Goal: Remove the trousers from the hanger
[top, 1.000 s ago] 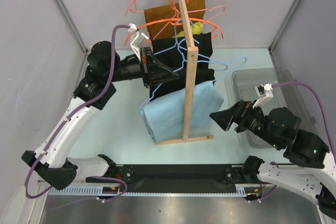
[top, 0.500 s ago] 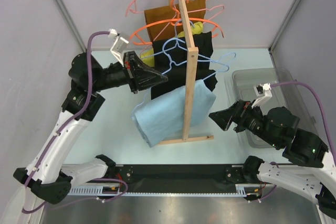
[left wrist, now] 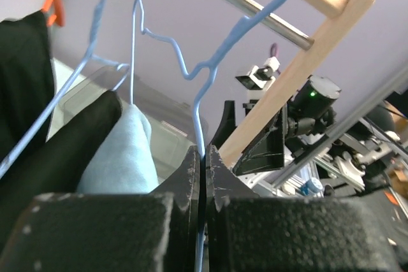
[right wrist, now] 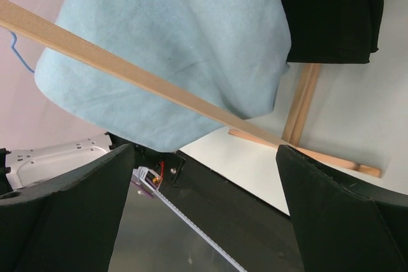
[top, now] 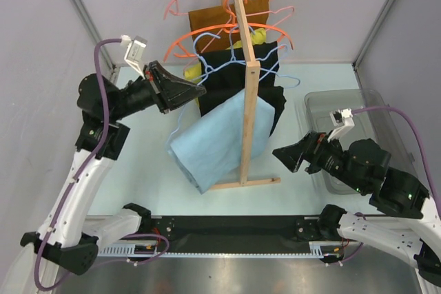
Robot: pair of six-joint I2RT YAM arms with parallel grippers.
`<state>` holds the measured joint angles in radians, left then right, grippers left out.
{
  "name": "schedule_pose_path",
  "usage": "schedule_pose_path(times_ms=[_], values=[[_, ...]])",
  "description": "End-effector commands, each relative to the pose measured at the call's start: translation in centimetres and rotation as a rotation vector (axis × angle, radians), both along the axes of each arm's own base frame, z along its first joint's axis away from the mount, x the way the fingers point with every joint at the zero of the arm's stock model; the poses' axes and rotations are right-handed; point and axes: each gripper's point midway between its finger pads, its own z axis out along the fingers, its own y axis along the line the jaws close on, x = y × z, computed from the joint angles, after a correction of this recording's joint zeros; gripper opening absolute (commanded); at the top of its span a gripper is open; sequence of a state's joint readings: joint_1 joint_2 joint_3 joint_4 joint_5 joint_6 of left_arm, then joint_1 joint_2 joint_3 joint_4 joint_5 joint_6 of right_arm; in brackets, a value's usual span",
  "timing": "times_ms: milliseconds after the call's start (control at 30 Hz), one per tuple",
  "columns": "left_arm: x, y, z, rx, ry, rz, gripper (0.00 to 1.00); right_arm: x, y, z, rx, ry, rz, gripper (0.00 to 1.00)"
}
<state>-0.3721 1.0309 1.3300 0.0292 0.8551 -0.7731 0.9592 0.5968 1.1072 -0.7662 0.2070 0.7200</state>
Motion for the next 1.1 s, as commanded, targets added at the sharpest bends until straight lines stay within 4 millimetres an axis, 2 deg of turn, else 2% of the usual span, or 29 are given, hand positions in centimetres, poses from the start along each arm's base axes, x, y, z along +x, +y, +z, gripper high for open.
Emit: schedule_pose_path(times_ms=[0,100,133,167,267,400,467,533,567,633,667,700,733,767,800,833,867,900,967,1000,1067], values=[[-2.9,3.1,4.3,-0.035,-0.120,0.143,0.00,-0.5,1.6,1.4,-0.028,-0.044,0.102,1.00],[-4.1,4.4,3.9,-0.014,-0.105,0.216,0.00,-1.2,2.9,1.6,-0.078,-0.073,0.208,1.00],[-4.0,4.9,3.3,-0.003,-0.079,0.254,0.00,-1.2,3.2,1.6,-0.103,-0.094,0.235,1.00],[-5.2,5.6,3.7,-0.013,-0.097,0.273,0.00,-1.8,3.5,2.2,-0.102,-0.111,0.278,1.00],[-6.4,7.0,3.5,-0.009,-0.100,0.345,0.00,-2.4,4.0,2.8,-0.135,-0.162,0.349,1.00],[-6.8,8.3,2.8,-0.002,-0.101,0.417,0.00,-3.9,5.2,5.1,-0.133,-0.240,0.472,1.00],[-6.6,8.9,2.4,0.010,-0.087,0.462,0.00,-5.1,6.2,5.3,-0.139,-0.261,0.542,1.00],[-7.1,9.5,2.4,0.008,-0.095,0.483,0.00,-5.5,6.9,5.3,-0.159,-0.291,0.568,1.00],[-7.2,9.7,2.4,0.008,-0.095,0.494,0.00,-6.9,7.7,5.4,-0.155,-0.308,0.628,1.00],[-7.5,10.5,2.4,0.006,-0.093,0.533,0.00,-7.9,8.7,5.3,-0.177,-0.339,0.662,1.00],[-7.5,10.8,2.4,0.004,-0.089,0.549,0.00,-8.2,10.0,4.8,-0.205,-0.345,0.675,1.00],[-7.5,11.2,2.5,-0.001,-0.089,0.572,0.00,-10.8,10.9,4.7,-0.215,-0.370,0.757,1.00],[-7.7,11.5,2.6,-0.006,-0.089,0.587,0.00,-10.4,11.3,5.6,-0.237,-0.417,0.703,1.00],[-7.8,11.9,2.7,-0.011,-0.088,0.605,0.00,-11.0,12.8,4.9,-0.288,-0.429,0.710,1.00],[-7.6,12.3,2.6,-0.014,-0.079,0.635,0.00,-13.1,13.5,5.1,-0.291,-0.459,0.766,1.00],[-8.0,12.8,2.9,-0.023,-0.083,0.654,0.00,-13.1,14.1,5.3,-0.315,-0.484,0.743,1.00],[-8.0,13.1,2.9,-0.024,-0.077,0.671,0.00,-13.4,14.7,6.7,-0.292,-0.499,0.736,1.00],[-8.0,13.6,2.8,-0.025,-0.066,0.695,0.00,-13.7,16.0,6.2,-0.315,-0.500,0.738,1.00],[-8.1,15.1,2.7,-0.032,-0.050,0.771,0.00,-13.8,17.3,7.4,-0.282,-0.518,0.727,1.00],[-8.1,15.6,2.5,-0.028,-0.045,0.799,0.00,-13.9,18.5,6.8,-0.302,-0.519,0.725,1.00],[-7.9,17.1,1.8,-0.016,-0.018,0.883,0.00,-13.5,19.9,7.1,-0.297,-0.522,0.696,1.00]])
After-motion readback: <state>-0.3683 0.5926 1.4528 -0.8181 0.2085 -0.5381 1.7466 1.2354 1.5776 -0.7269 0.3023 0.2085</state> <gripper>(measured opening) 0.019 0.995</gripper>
